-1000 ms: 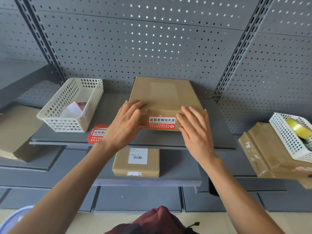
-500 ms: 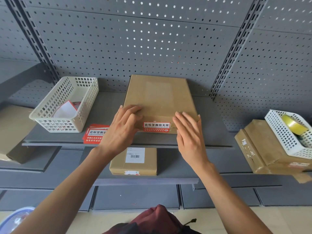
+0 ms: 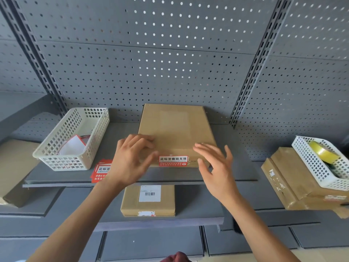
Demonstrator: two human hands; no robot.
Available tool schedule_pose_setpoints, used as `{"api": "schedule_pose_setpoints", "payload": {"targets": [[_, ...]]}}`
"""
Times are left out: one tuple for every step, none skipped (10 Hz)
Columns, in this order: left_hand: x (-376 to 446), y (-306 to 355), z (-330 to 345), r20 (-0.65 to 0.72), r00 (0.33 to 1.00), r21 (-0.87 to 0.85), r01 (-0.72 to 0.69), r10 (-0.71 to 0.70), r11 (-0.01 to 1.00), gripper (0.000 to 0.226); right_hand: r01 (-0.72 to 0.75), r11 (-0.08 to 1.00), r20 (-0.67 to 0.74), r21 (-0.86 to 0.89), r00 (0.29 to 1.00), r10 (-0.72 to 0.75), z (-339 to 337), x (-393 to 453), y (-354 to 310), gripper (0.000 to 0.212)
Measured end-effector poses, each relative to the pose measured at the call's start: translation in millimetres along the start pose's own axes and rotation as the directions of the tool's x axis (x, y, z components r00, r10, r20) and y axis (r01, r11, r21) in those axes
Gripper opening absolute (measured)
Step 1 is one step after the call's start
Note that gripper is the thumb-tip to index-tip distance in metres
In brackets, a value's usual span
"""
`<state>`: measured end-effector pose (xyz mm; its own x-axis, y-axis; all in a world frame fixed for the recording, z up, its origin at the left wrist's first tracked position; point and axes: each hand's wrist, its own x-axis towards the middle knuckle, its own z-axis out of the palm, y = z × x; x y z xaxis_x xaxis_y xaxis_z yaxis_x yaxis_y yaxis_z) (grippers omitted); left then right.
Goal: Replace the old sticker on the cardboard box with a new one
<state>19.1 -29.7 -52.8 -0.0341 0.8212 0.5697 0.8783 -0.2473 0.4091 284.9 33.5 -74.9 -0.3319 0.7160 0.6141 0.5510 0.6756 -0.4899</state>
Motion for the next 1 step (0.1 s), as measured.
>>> {"api": "schedule_pose_setpoints", "payload": {"targets": [[24.9,8.7,-17.3,0.006,0.978,-0.286,0.202,-0.209,0.937,0.036,-0.288,0.917,0.103,0.276,0.957,0.27,-32.5,19.2,-15.5,0.03]]}}
